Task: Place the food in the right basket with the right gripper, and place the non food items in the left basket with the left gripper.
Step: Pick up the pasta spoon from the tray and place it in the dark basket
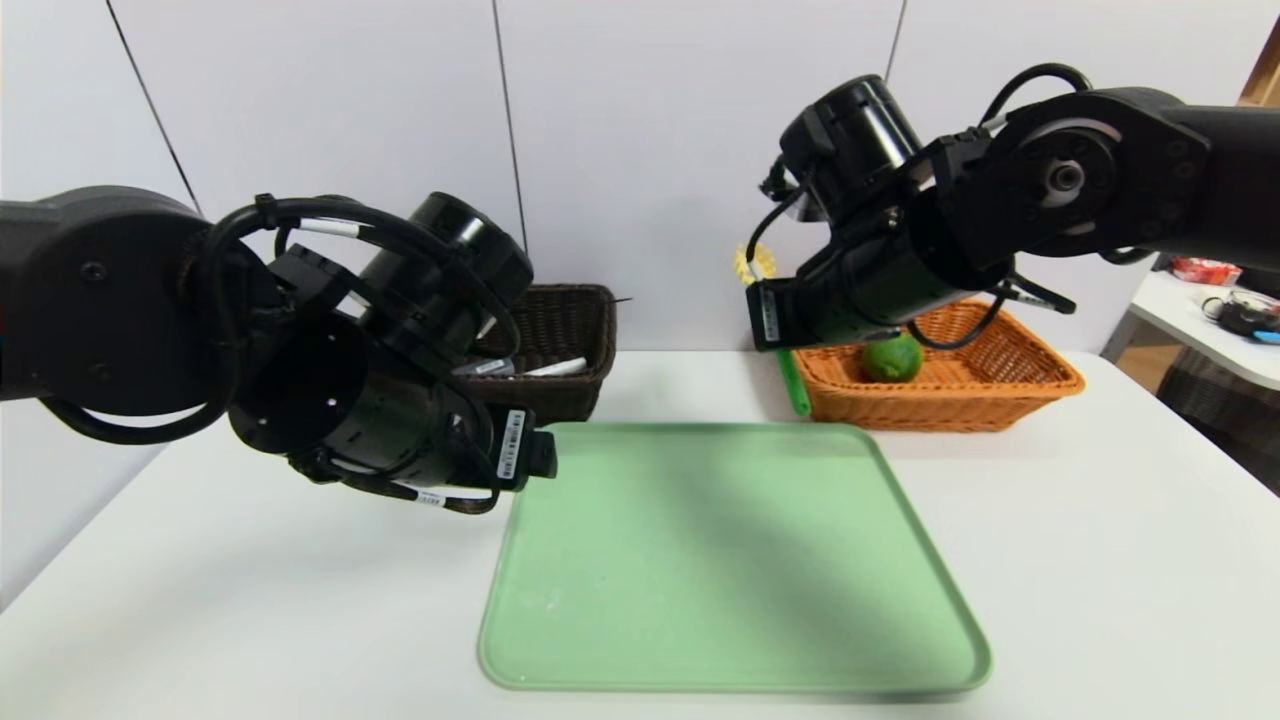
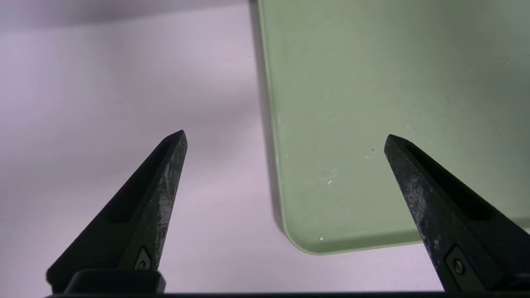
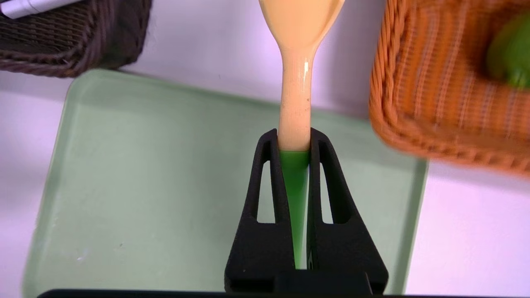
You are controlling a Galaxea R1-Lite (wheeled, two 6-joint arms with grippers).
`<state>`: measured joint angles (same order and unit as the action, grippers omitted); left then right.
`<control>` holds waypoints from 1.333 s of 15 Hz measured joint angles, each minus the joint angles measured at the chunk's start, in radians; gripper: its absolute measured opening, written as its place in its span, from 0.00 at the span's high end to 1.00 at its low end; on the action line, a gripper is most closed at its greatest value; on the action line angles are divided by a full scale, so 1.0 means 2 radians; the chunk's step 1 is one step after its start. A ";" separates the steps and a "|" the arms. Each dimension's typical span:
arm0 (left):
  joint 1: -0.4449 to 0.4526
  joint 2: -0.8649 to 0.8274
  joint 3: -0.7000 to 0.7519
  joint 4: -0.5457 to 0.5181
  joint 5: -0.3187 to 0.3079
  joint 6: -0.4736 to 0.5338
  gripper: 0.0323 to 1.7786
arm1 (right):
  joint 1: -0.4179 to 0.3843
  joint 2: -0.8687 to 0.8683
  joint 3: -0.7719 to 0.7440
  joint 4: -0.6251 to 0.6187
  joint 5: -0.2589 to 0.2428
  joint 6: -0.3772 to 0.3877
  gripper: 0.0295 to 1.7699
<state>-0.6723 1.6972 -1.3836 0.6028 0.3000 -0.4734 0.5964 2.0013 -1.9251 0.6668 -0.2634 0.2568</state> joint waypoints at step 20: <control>0.006 -0.069 0.062 -0.005 0.002 -0.001 0.05 | 0.078 0.154 -0.019 -0.499 -0.002 -0.175 0.93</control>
<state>-0.6594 1.5600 -1.2604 0.5936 0.3034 -0.4753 0.7523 2.3083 -1.9628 -0.3304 -0.2670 -0.0938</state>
